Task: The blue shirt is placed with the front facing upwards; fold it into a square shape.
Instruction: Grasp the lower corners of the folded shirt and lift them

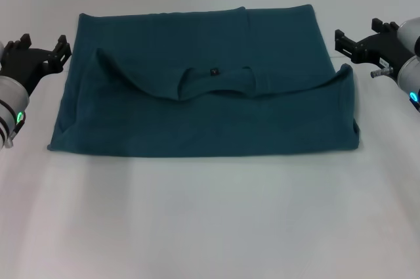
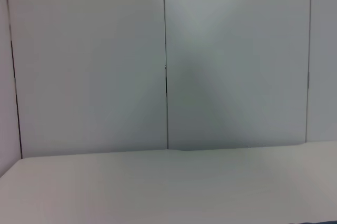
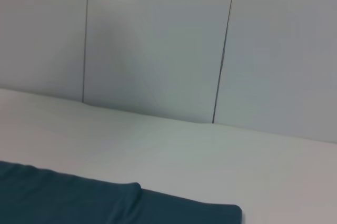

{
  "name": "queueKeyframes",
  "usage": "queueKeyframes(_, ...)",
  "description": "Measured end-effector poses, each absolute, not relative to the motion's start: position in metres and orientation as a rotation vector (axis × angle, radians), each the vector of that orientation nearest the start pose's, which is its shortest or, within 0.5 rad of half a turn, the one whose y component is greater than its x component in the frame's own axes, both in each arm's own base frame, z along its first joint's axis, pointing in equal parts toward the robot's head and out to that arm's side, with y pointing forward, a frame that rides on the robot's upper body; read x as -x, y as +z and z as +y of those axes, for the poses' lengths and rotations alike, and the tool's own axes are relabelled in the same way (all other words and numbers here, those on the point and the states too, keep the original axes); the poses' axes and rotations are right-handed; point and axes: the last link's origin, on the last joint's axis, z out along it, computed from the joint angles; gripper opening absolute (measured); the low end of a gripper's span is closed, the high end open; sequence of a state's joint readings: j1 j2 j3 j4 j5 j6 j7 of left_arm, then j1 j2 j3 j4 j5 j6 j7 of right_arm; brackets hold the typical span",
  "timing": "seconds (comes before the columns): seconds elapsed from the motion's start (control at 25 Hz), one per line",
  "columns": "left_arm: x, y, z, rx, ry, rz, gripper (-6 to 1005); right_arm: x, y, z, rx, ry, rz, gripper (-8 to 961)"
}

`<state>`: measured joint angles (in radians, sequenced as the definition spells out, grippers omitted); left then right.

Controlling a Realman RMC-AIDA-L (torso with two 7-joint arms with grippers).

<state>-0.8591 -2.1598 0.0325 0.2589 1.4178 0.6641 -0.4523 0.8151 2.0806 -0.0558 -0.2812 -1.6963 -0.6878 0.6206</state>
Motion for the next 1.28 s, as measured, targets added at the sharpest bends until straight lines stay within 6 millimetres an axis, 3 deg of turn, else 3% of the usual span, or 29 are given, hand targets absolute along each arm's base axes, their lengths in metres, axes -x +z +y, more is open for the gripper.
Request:
queueKeyframes(0.08, 0.272, 0.004, 0.454, 1.647, -0.536, -0.697, 666, -0.295, 0.027, 0.451, 1.784, 0.43, 0.616, 848)
queueKeyframes(0.44, 0.28, 0.012, 0.445, 1.702, -0.66, -0.836, 806, -0.301, 0.043, 0.434, 1.862, 0.529, 0.641, 917)
queueKeyframes(0.56, 0.278, 0.02, 0.435, 1.774, -0.736, -0.843, 880, -0.303, 0.048, 0.424, 1.91, 0.563, 0.675, 932)
queueKeyframes(0.84, 0.278, 0.035, 0.407, 1.864, -0.877, -0.882, 877, -0.309, 0.067, 0.398, 1.969, 0.633, 0.781, 931)
queueKeyframes(1.04, 0.286, 0.037, 0.4, 1.927, -0.819, -0.986, 875, -0.311, 0.08, 0.384, 2.012, 0.66, 0.92, 931)
queueKeyframes(1.28, 0.286, 0.034, 0.4, 2.01, -0.71, -1.072, 874, -0.314, 0.08, 0.377, 2.099, 0.562, 1.099, 931)
